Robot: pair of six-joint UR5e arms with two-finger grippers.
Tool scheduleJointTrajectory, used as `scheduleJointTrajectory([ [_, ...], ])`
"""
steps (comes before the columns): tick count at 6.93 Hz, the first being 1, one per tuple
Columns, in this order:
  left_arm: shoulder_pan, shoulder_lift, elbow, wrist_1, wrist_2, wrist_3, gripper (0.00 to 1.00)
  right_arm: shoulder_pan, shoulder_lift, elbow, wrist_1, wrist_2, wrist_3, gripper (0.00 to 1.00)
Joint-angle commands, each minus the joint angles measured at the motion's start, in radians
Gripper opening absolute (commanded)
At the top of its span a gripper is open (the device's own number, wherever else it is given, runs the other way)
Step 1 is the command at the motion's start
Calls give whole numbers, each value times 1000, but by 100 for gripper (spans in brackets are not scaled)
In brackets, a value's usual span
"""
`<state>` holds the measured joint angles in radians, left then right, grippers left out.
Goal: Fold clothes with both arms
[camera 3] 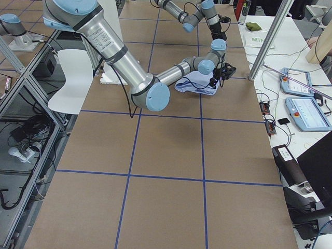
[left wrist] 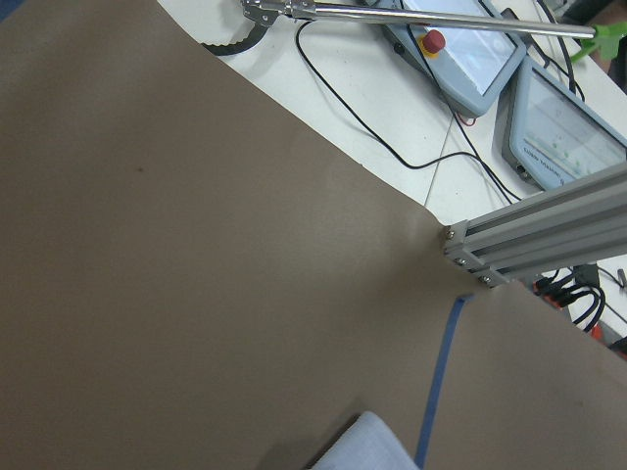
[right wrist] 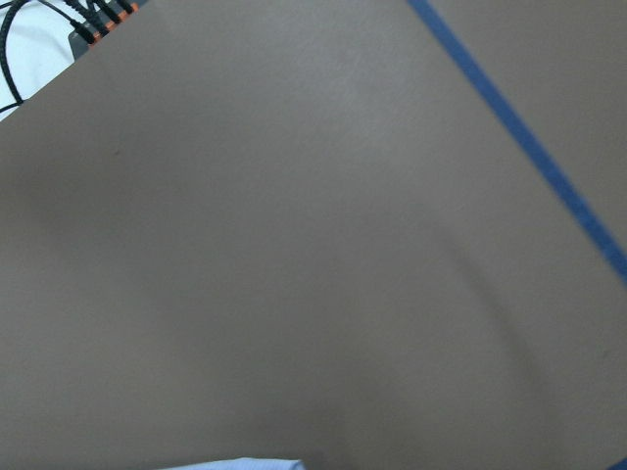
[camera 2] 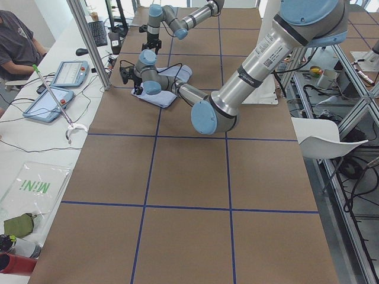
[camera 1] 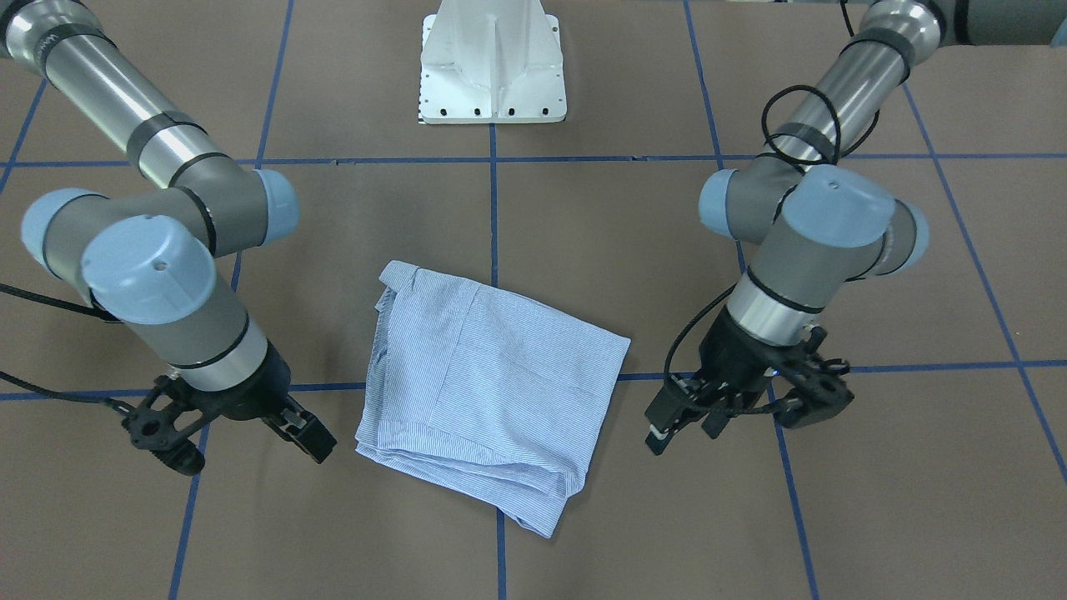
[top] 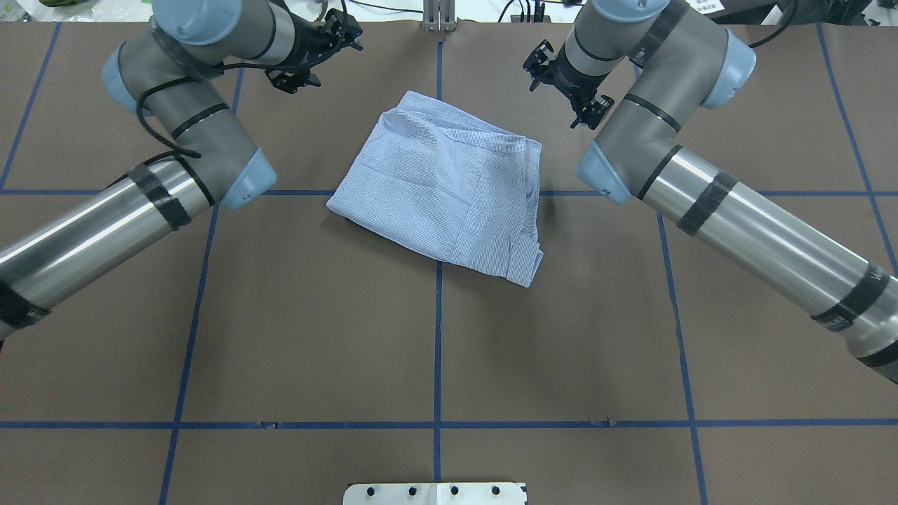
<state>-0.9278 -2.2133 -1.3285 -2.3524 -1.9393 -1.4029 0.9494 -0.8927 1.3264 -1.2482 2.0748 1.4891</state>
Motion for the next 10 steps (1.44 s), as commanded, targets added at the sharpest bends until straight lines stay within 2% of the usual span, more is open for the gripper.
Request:
scheduleJointTrajectory([
  [1,-110,201,-163,10,-139,302,99,163,-159,72,-10,179,-343,100],
  [2,-164,312,-235,15,-170,456,99,251,-217,82,-10,262,-510,100],
  [4,-293,479,-274,21,-254,827,99,372,-329,89,-10,323,-771,100],
  [5,-372,535,-276,75,-266,1011,99,428,-400,89,-14,335,-915,100],
  [6,-450,543,-284,211,-279,1153,99,469,-454,89,-54,334,-1078,100],
  [7,-595,543,-299,375,-305,1353,99,521,-497,91,-110,334,-1234,100],
  [8,-677,534,-316,553,-329,1510,99,547,-511,91,-170,334,-1326,100],
  [10,-681,563,-310,607,-331,1530,99,586,-532,94,-209,324,-1372,100],
])
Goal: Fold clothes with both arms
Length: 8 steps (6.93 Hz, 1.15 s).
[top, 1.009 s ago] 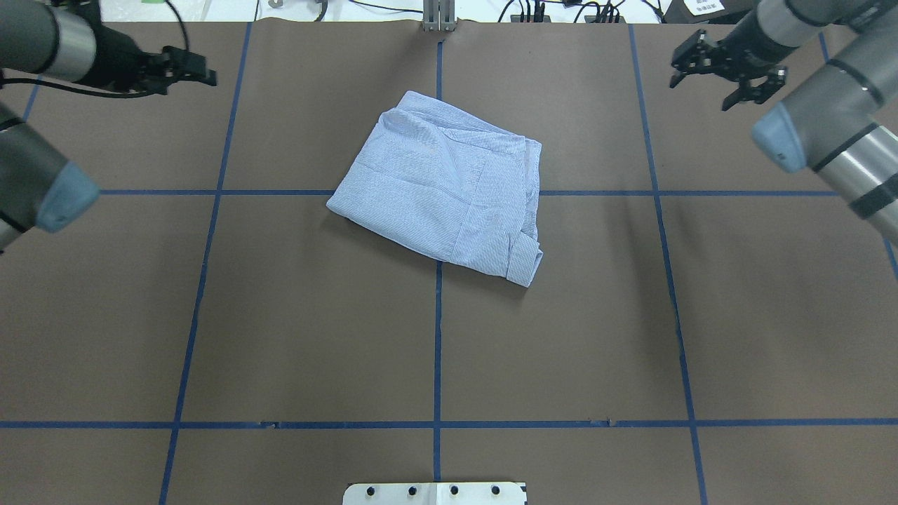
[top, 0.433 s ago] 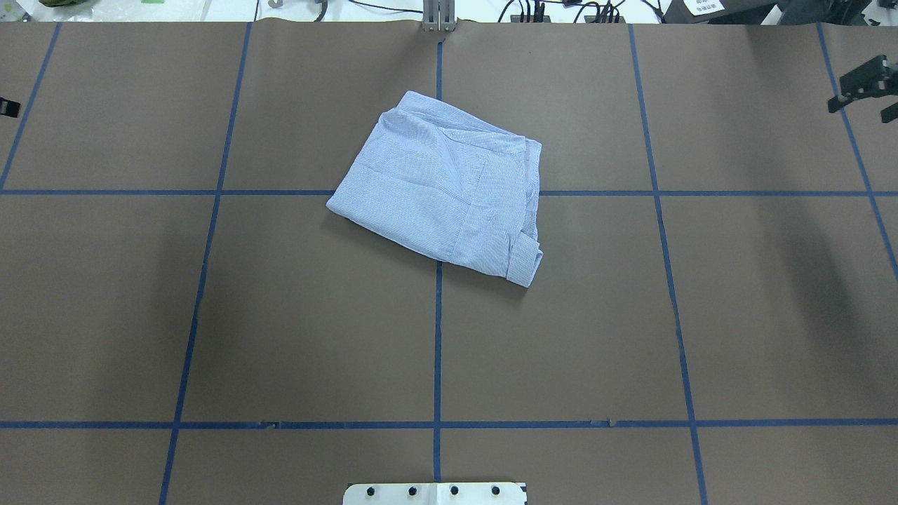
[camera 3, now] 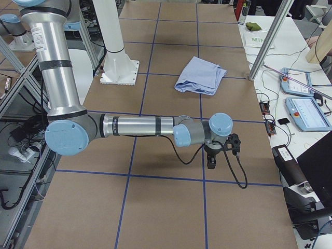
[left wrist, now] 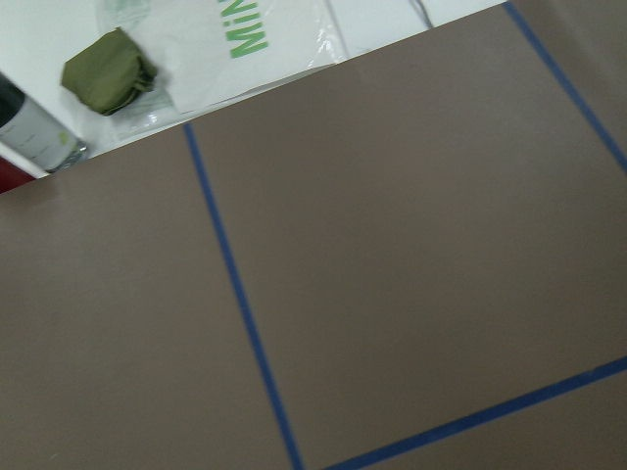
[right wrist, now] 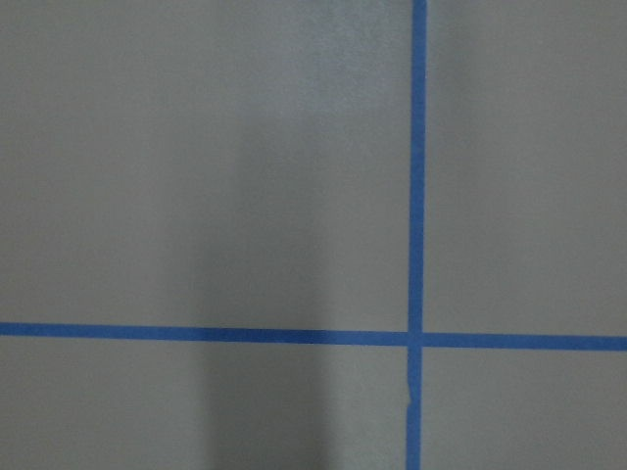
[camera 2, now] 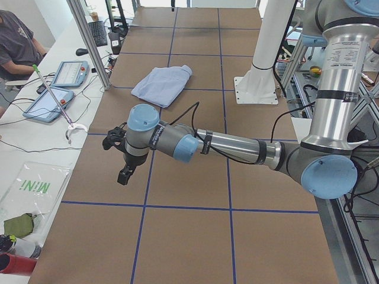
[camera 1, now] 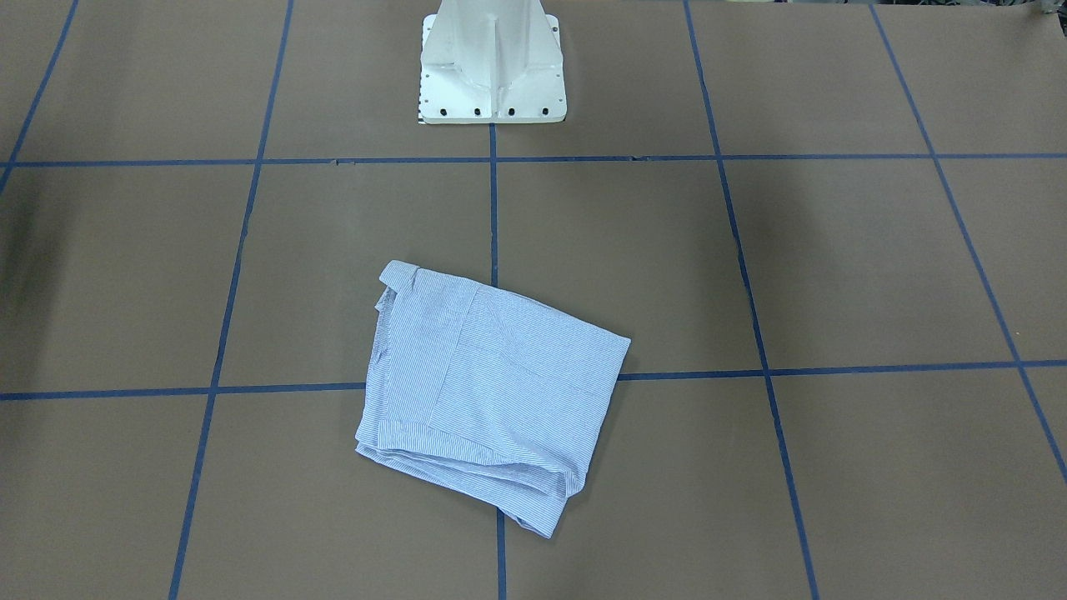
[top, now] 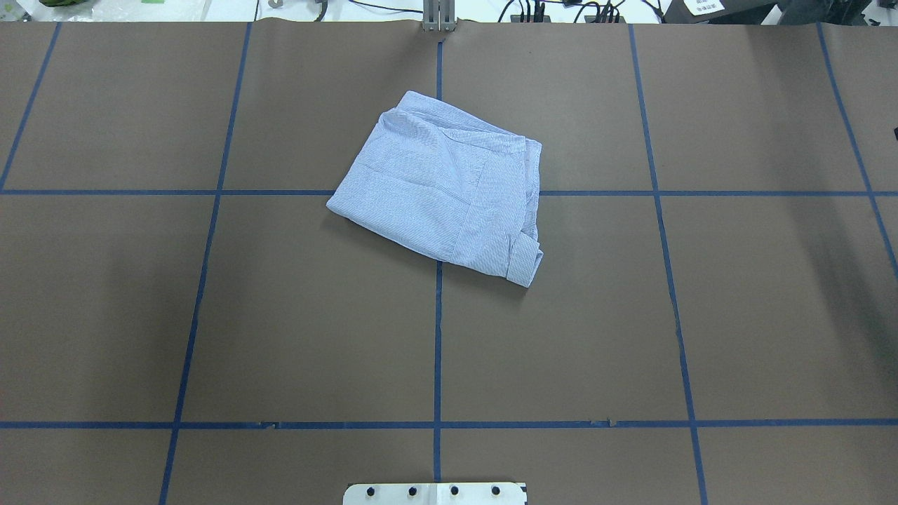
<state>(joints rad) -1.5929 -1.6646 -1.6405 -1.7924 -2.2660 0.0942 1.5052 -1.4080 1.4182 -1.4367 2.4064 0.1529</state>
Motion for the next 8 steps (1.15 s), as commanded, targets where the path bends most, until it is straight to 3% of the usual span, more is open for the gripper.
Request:
scheduleJointTrajectory([
  [1,-15,113,-10,-9,-4,41,99,17,-19,23,-30,-18,-35,100],
  [4,-15,109,-10,-56,-4,25,99,6,-31,79,-91,-46,-36,100],
  [6,-15,112,-5,-12,-4,24,99,-22,-90,241,-215,-88,-36,100],
  [8,-16,121,-9,5,-9,25,99,-25,-120,260,-217,-136,-44,100],
])
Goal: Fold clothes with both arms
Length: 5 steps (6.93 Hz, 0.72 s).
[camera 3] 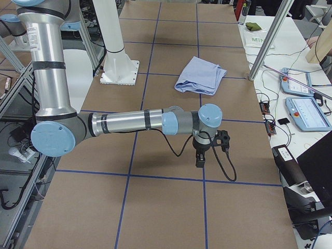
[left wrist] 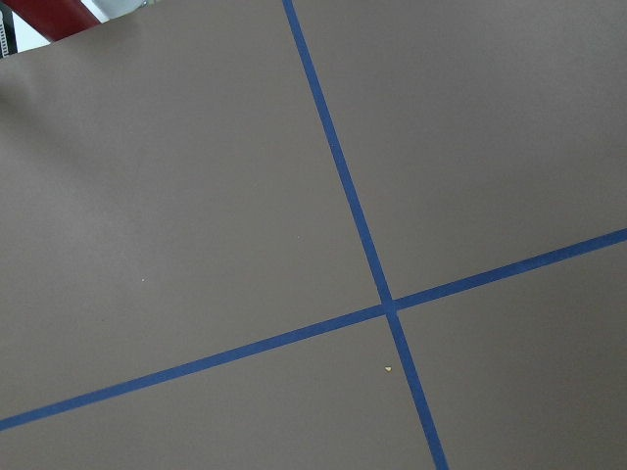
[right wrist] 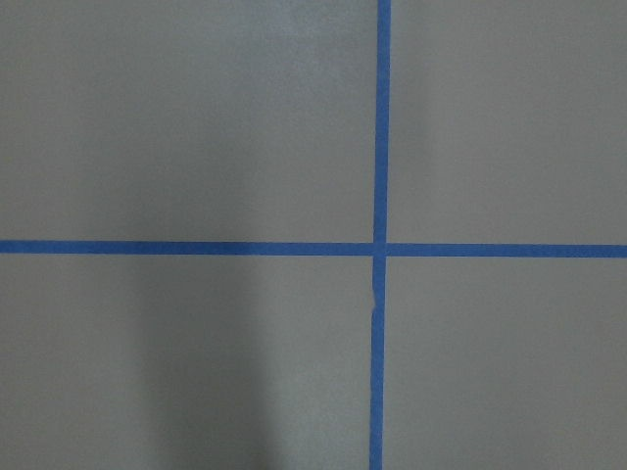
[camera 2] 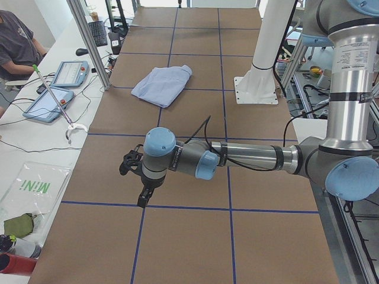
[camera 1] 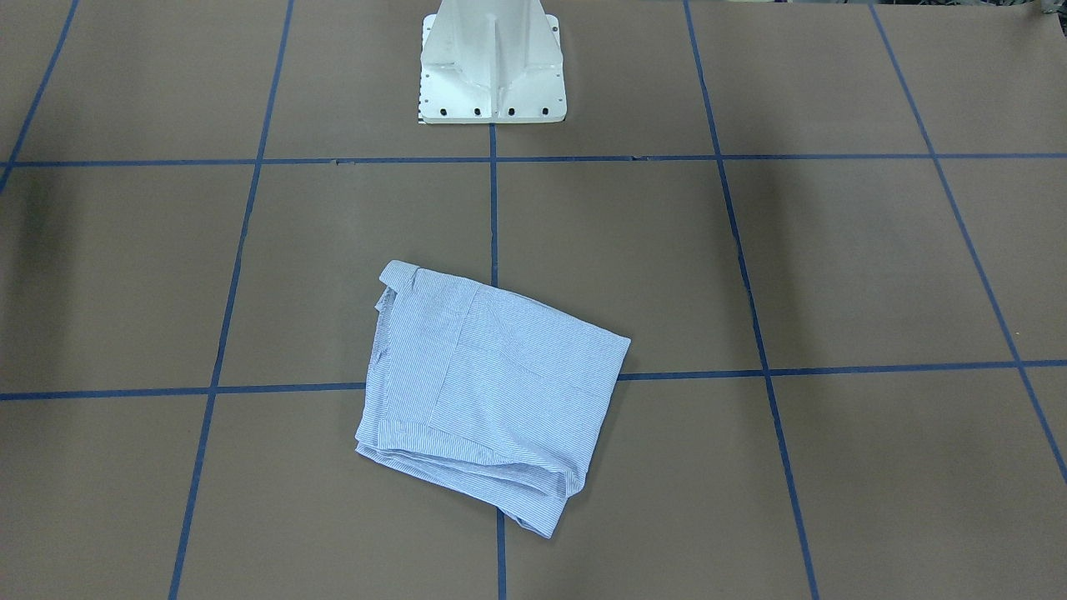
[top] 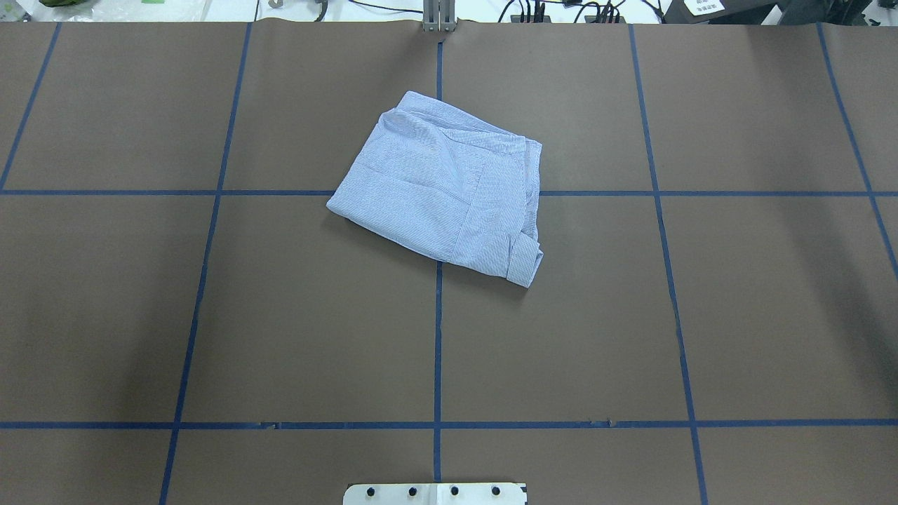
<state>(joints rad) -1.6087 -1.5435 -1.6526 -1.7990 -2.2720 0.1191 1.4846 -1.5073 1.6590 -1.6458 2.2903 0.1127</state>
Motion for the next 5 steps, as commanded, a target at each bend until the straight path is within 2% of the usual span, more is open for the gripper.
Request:
scheduleJointTrajectory([
  [1,0,8,-3,9,-24,1,99,-4,-30,15,1,-17,-5,100],
  [3,1,54,-41,-20,-23,1,99,-6,-33,21,-3,-18,-7,100],
  [5,1,45,-49,-20,-29,2,99,-7,-37,8,1,-5,-7,100],
])
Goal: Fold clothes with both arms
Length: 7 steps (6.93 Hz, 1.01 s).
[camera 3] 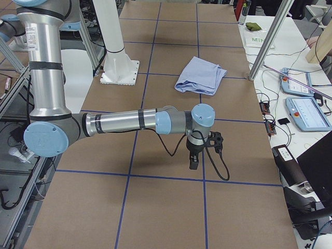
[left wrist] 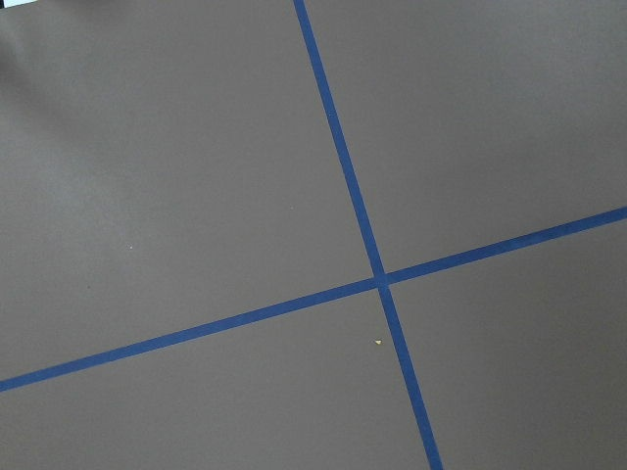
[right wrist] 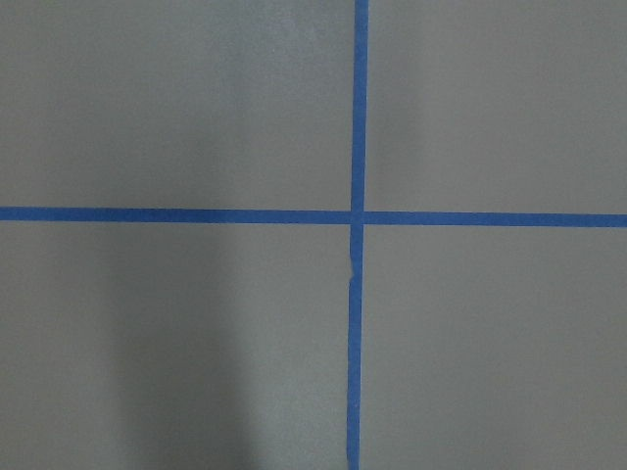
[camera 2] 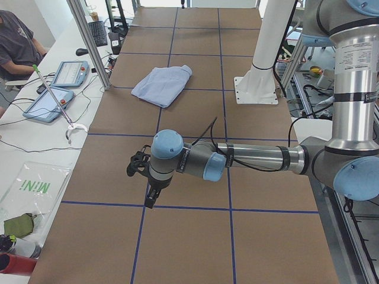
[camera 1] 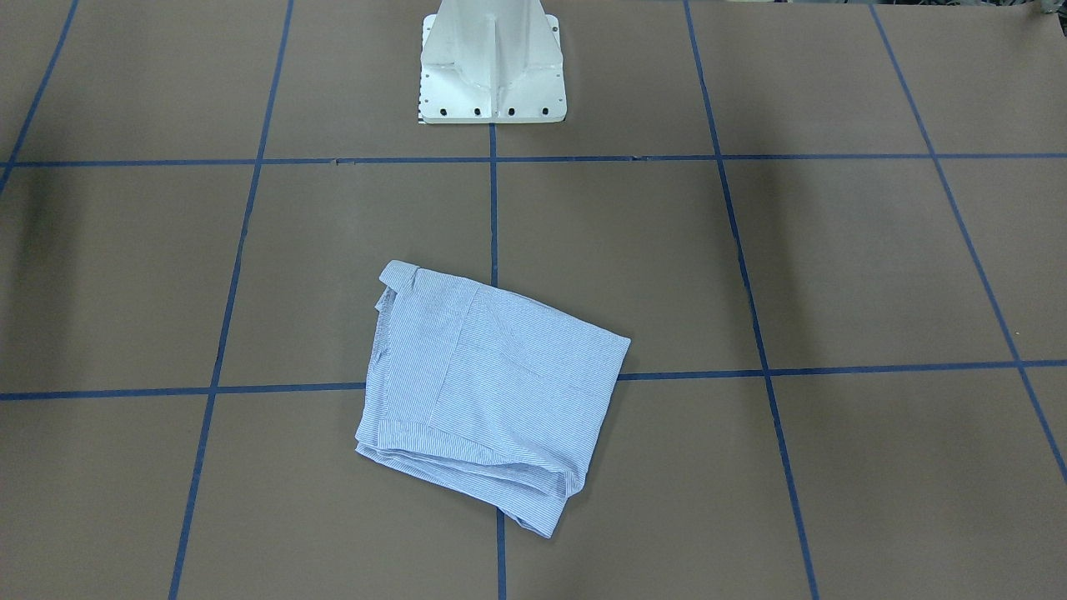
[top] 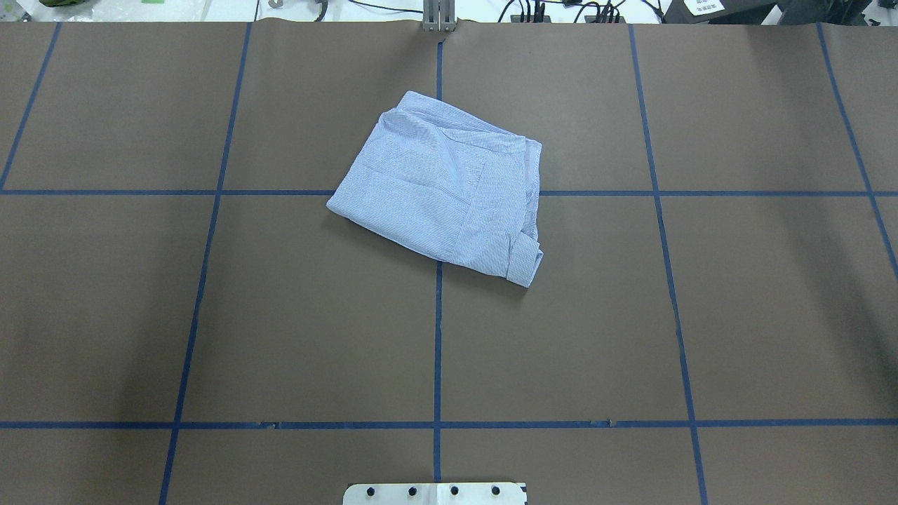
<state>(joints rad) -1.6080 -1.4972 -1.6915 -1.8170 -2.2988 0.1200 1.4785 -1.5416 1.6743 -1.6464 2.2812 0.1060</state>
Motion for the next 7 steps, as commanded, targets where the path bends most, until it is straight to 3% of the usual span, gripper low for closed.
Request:
scheduleJointTrajectory([
  [1,0,-4,-11,-5,-2,4,99,0,-3,-17,2,0,6,100],
  [7,0,0,-34,-18,-4,9,99,-1,3,-16,5,0,1,100],
])
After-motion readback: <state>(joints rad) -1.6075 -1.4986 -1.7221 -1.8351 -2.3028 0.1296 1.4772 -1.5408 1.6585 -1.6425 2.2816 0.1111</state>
